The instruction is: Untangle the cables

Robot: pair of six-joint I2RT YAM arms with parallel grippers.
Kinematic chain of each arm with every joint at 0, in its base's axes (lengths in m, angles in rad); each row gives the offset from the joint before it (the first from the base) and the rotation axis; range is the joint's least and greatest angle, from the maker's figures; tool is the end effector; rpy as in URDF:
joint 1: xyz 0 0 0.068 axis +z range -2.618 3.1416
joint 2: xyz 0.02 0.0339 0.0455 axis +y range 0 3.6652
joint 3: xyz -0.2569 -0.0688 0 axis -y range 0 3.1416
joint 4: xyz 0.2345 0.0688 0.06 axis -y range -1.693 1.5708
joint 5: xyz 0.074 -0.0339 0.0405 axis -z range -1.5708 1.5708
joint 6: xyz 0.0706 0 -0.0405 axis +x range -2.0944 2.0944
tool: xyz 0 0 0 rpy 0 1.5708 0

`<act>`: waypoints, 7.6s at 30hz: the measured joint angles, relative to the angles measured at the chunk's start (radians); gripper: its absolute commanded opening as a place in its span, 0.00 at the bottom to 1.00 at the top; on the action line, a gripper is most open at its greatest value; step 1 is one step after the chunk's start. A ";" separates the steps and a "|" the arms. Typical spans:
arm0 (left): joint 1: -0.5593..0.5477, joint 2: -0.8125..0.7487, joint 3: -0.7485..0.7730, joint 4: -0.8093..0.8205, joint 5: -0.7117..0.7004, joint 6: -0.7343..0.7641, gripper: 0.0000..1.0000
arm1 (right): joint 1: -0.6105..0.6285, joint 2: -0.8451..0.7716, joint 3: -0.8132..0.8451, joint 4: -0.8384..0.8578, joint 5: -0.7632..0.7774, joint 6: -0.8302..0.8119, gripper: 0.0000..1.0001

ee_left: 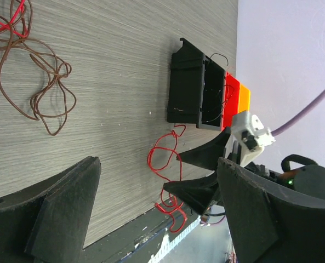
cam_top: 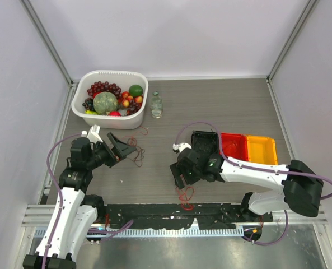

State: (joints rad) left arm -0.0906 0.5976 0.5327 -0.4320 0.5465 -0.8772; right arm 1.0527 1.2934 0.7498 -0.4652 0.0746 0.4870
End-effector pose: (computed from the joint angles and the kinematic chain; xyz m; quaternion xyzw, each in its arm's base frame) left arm 0.1596 -0.0513 0.2387 -0.1896 0.8171 -0.4344 0.3281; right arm 0.1325 0.2218 0.1684 -0.2580 0.9248 0.1672 0.2239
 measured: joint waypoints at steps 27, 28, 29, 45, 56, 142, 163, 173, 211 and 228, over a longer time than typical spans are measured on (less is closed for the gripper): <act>0.000 -0.051 0.000 -0.021 0.008 0.014 0.92 | 0.125 0.171 -0.040 0.137 0.169 0.149 0.03; 0.000 -0.053 0.000 -0.026 0.008 0.014 0.92 | 0.127 0.182 -0.034 0.146 0.184 0.151 0.01; 0.000 -0.056 0.000 -0.032 0.008 0.014 0.92 | 0.134 0.196 -0.021 0.148 0.211 0.158 0.01; 0.000 -0.063 0.002 -0.059 0.008 0.014 0.92 | 0.080 -0.197 0.286 -0.034 0.478 0.066 0.01; 0.000 -0.055 0.029 -0.059 0.008 0.014 0.92 | -0.295 -0.226 0.629 -0.138 0.512 -0.106 0.01; 0.000 -0.027 0.050 -0.030 0.056 -0.009 0.93 | -0.678 -0.273 0.451 -0.035 0.673 -0.161 0.01; -0.001 -0.047 0.029 -0.031 0.060 -0.008 0.93 | -0.777 0.088 0.074 -0.099 0.336 0.144 0.04; -0.001 -0.076 0.028 -0.043 0.060 0.000 0.94 | -0.787 0.072 0.092 -0.154 0.277 0.094 0.63; -0.001 -0.040 0.050 -0.057 0.116 0.078 0.95 | -1.413 -0.344 -0.016 -0.240 -0.108 0.187 0.51; -0.001 -0.037 0.078 -0.060 0.126 0.088 0.95 | -1.415 -0.280 -0.114 -0.181 -0.174 0.491 0.57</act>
State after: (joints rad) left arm -0.0914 0.5602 0.6106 -0.4919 0.6720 -0.7891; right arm -0.3622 1.0130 0.6361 -0.6464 -0.0998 0.9779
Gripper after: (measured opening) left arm 0.946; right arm 0.560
